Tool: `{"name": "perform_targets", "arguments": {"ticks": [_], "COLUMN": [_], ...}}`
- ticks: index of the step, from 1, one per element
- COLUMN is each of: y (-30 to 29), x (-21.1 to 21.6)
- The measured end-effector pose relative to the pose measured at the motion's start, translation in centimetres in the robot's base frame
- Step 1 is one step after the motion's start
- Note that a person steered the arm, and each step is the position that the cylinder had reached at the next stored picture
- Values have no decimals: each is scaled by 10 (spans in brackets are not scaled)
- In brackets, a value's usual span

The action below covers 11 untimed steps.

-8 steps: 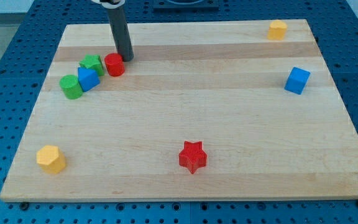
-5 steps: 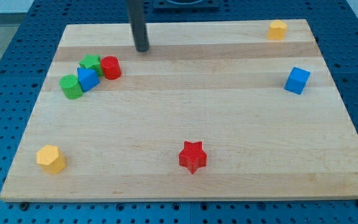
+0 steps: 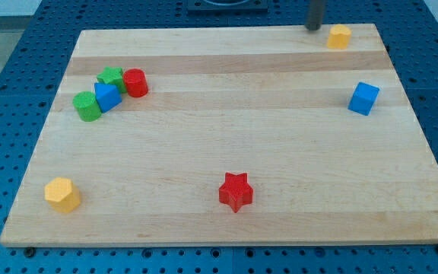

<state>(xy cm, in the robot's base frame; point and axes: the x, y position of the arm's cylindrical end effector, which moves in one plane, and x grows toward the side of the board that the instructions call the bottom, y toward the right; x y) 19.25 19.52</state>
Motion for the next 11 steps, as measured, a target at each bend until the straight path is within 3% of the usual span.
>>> {"name": "perform_targets", "arguments": {"ticks": [2,5,11], "y": [37,25,-120], "x": [20,74,106]}}
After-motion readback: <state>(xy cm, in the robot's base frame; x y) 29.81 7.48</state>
